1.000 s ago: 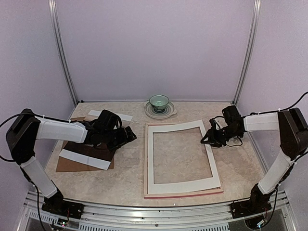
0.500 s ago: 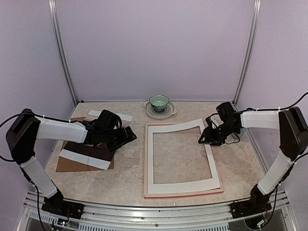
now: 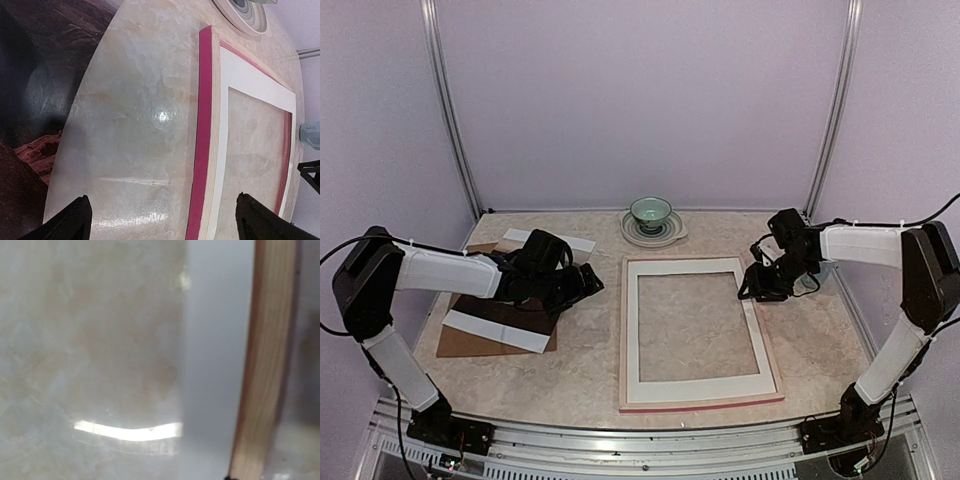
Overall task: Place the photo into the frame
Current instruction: Place the mat board on the glass panel.
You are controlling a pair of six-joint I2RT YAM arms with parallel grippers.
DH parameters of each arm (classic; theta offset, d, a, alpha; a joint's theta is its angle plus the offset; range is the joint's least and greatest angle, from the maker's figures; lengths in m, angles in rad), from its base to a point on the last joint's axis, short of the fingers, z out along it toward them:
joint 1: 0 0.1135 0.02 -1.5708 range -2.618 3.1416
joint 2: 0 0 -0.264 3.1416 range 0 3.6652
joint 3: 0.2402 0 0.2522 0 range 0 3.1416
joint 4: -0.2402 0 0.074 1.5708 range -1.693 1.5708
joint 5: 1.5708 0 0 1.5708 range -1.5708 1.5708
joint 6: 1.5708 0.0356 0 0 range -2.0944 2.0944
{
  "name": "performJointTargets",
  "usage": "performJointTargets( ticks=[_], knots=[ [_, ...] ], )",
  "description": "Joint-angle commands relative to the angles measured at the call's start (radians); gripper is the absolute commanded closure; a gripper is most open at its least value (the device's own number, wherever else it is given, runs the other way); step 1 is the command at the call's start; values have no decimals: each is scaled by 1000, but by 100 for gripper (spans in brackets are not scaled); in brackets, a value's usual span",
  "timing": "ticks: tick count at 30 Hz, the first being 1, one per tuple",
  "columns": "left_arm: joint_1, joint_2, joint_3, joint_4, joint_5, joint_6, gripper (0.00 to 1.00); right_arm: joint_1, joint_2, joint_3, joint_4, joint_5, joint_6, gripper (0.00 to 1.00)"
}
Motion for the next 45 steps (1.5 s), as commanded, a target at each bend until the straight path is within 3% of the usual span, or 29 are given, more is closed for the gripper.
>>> performJointTargets(
  ticks=[1,11,17,20,31,37,45],
  knots=[
    [-2,-1,-15,21,0,0,1,11,-18,40,-49,49,-24,46],
    [-5,-2,-16,22,0,-3,1,11,-18,28,-10,49,-17,42],
    [-3,-20,-10,-1,-16,10,1,11,-64,-1,36,104,-10,23],
    [7,-29,2,-26,-60,27,1,11,-71,-10,44,122,-18,2],
    [68,-88,74,-177,-211,138,1,9,-194,-95,168,239,3,1],
    [157,-121,76,-197,-197,158,1,-2,-253,-192,397,-126,97,1],
    [310,-137,50,-189,-134,152,1,100,-128,-24,398,-193,233,1]
  ],
)
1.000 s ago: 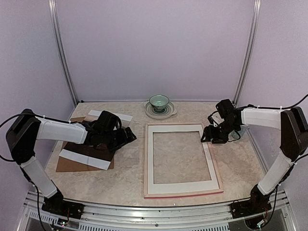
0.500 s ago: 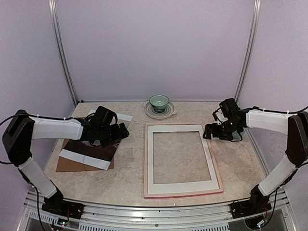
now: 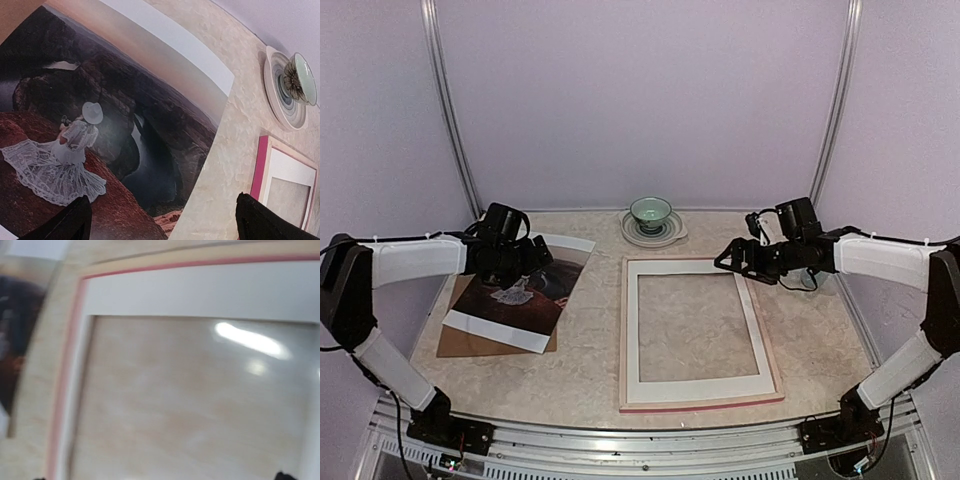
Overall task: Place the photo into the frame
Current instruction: Place the mat board on the glass panel, then move the backboard to the center of the board.
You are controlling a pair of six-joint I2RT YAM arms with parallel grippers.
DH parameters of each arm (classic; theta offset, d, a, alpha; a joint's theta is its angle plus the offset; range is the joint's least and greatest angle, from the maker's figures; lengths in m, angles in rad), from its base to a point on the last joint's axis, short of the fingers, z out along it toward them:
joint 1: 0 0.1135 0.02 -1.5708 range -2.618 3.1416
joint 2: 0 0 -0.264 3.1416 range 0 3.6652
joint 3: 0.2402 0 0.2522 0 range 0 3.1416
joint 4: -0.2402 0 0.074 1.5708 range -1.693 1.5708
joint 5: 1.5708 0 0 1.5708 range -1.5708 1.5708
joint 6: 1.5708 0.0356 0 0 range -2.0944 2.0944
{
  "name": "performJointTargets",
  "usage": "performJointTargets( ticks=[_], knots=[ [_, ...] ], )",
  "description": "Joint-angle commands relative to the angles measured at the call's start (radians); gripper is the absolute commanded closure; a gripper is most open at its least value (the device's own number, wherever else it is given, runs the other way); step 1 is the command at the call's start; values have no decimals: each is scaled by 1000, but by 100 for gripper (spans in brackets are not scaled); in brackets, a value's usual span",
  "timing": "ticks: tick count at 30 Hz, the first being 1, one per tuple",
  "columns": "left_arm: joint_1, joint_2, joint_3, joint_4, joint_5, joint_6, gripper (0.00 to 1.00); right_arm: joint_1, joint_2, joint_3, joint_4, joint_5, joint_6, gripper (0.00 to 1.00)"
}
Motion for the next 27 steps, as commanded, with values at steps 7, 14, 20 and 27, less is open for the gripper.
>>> performJointTargets(
  ticks=[7,14,20,27],
  knots=[
    [200,-4,-20,16,71,-14,1,231,260,349,74,-79,207,1],
    [333,-13,33,-2,4,-34,1,378,544,666,54,-112,276,1],
    [440,24,80,5,-19,-37,1,460,820,1036,-74,-117,266,1],
    [532,133,118,18,-49,-4,1,489,964,1176,-77,-89,330,1]
  ],
)
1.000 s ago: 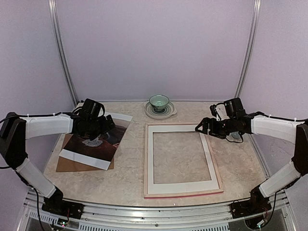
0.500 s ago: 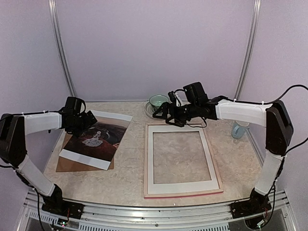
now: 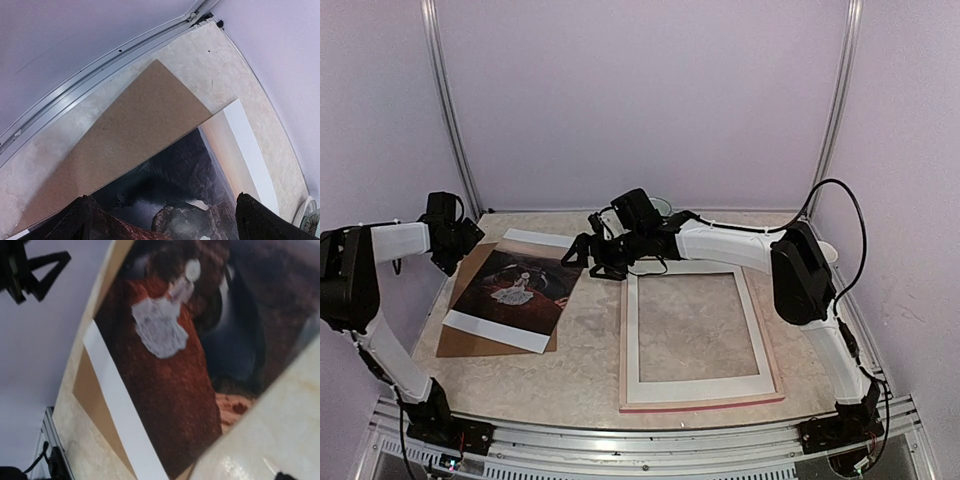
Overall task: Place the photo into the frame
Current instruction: Move the backboard to the center of the board.
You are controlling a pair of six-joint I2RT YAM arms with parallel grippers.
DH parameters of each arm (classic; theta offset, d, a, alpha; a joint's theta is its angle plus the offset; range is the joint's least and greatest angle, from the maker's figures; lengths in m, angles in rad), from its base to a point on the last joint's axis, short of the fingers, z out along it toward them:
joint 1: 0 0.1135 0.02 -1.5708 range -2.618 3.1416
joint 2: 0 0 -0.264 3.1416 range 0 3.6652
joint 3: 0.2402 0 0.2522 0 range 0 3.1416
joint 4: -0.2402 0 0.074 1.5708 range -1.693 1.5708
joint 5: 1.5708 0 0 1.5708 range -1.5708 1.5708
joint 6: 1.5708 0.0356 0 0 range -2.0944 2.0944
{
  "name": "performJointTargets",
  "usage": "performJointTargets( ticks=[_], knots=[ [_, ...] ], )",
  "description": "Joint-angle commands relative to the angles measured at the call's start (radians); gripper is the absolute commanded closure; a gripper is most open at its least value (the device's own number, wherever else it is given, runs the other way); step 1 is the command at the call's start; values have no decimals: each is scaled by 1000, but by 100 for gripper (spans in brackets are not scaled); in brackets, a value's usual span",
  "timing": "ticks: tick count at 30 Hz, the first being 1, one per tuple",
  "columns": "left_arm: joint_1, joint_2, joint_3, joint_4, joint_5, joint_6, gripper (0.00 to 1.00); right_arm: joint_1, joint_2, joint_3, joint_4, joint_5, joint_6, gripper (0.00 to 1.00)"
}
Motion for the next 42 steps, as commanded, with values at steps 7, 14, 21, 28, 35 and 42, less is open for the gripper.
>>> performJointTargets(
  ticks=[7,14,21,28,35,42],
  knots=[
    [85,148,57,-13,-83,29,1,34,70,-2,33,-4,75,1],
    [106,243,116,-52,-121,45,1,49,70,-11,33,2,53,1],
    [108,310,134,-42,-127,72,1,49,71,-15,40,0,46,1],
    [108,347,119,-16,-68,87,1,48,72,-19,41,10,46,1],
    [93,330,70,13,5,78,1,47,93,15,23,43,68,1],
    [38,307,47,25,22,75,1,47,113,22,17,88,128,1]
  ],
)
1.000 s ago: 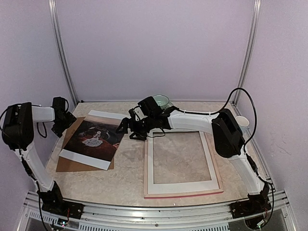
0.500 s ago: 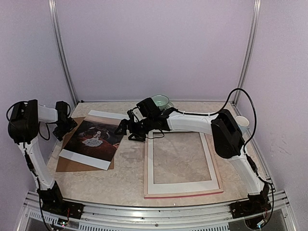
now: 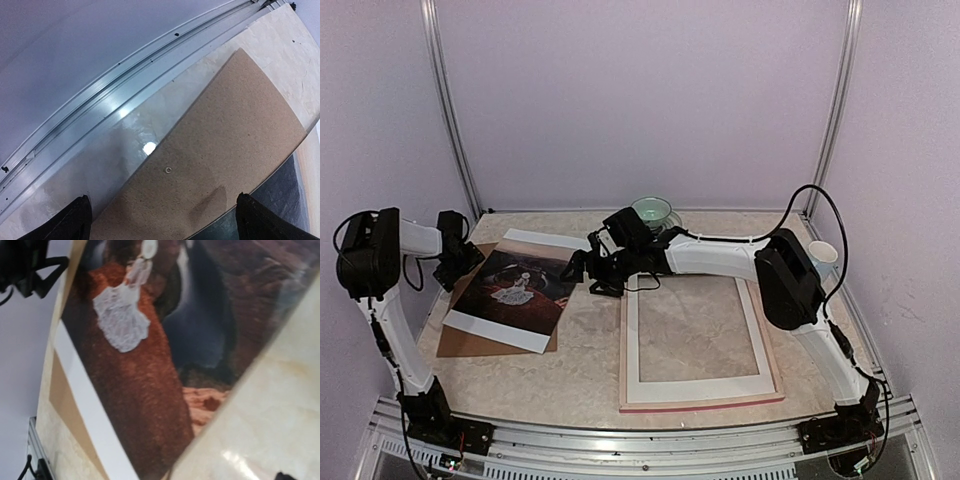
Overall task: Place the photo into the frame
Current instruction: Move the backboard to the center of the board.
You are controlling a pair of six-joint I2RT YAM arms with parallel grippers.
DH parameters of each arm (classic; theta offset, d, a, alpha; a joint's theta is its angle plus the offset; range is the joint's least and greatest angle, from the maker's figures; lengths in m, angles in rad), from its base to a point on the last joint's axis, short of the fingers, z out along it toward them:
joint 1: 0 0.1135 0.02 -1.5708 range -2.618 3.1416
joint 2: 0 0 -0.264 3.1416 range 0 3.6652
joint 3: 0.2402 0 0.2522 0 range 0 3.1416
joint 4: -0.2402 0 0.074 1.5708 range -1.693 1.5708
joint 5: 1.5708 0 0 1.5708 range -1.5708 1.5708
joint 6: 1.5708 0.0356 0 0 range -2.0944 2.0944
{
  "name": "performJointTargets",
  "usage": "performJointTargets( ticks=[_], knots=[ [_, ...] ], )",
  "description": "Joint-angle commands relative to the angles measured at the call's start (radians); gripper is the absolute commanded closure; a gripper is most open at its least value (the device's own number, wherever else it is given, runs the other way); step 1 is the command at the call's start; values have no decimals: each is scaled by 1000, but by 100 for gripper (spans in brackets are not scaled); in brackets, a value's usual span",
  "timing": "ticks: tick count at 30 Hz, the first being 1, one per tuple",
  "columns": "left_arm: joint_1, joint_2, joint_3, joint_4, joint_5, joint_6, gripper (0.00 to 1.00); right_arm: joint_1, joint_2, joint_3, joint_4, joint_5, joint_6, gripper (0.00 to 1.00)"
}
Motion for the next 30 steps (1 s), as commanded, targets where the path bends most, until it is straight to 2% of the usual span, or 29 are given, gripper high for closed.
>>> performJointTargets(
  ticks=[1,11,18,30],
  knots=[
    [-51,-2,-33,-9,90,-8,1,7,43,29,-8,42,54,1],
    [-120,6,-27,-15,73,11,1,3,94,44,5,60,114,1],
    [-156,-45,-82,-21,68,-16,1,-2,87,35,-7,98,144,1],
    [-230,-115,-137,-45,6,-33,1,-8,-8,-154,148,99,298,1]
  ],
)
